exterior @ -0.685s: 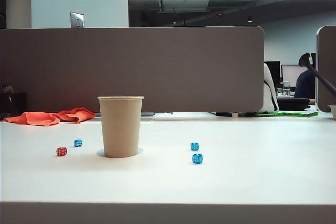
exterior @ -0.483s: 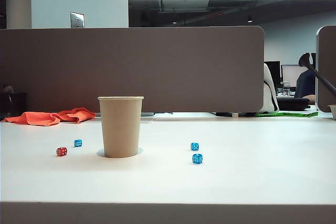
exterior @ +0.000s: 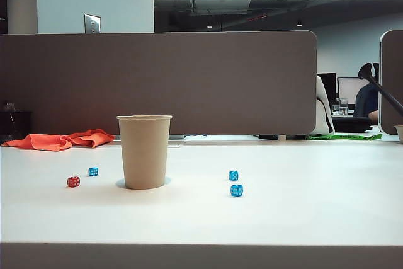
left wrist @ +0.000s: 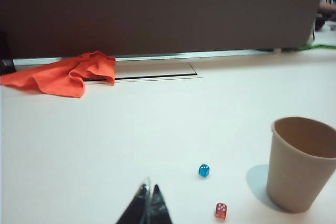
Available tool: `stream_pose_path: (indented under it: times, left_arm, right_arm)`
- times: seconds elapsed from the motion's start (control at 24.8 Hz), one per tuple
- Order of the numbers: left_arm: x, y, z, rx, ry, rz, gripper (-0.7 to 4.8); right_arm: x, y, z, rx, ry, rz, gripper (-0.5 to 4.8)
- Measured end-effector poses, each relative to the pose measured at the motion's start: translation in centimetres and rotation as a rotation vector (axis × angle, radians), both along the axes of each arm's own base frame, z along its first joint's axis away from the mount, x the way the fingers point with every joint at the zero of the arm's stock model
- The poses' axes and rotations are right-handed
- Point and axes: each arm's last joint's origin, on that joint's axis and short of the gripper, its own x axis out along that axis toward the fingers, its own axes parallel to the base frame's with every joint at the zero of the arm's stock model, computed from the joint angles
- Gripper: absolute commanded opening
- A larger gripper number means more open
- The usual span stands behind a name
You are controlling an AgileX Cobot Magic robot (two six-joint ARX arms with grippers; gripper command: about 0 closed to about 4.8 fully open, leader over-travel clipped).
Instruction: Pick up the dice with a different color and drop it into the paper cup.
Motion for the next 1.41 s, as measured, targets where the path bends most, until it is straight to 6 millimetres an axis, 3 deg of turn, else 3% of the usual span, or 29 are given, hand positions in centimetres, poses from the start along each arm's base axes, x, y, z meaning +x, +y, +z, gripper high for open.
stream_pose_path:
  times: [0.2, 0.4, 0.68, 0.89, 1.05, 1.17, 1.41]
  left_arm:
    - [-1.0, 0.0, 1.9, 0.074, 0.063, -0.012, -0.06]
    - [-1.4, -0.2, 3.1, 0.056, 0.132, -0.091, -0.06]
    - [0.2, -0.7, 5.9, 0.041, 0.217, -0.254, -0.06]
    - [2.4, -0.9, 7.3, 0.095, 0.304, -0.347, -0.06]
    - [3.7, -1.0, 7.3, 0.152, 0.346, -0.403, -0.06]
    - [4.2, -1.1, 6.9, 0.202, 0.366, -0.457, -0.06]
    - [3.7, -1.0, 6.1, 0.377, 0.385, -0.503, -0.06]
  right_arm:
    - [-0.6, 0.0, 2.6, 0.001, -0.039, 0.002, -0.01]
    - [-0.3, 0.2, 3.7, -0.004, 0.105, 0.077, -0.01]
    - [2.1, 0.8, 6.0, 0.012, 0.275, 0.240, -0.01]
    - [4.8, 1.6, 7.9, 0.019, 0.377, 0.325, -0.01]
    - [6.2, 3.1, 8.4, 0.003, 0.431, 0.408, -0.01]
    - [7.3, 5.6, 8.4, -0.056, 0.496, 0.439, -0.01]
    - [7.2, 9.4, 6.8, -0.232, 0.578, 0.448, -0.01]
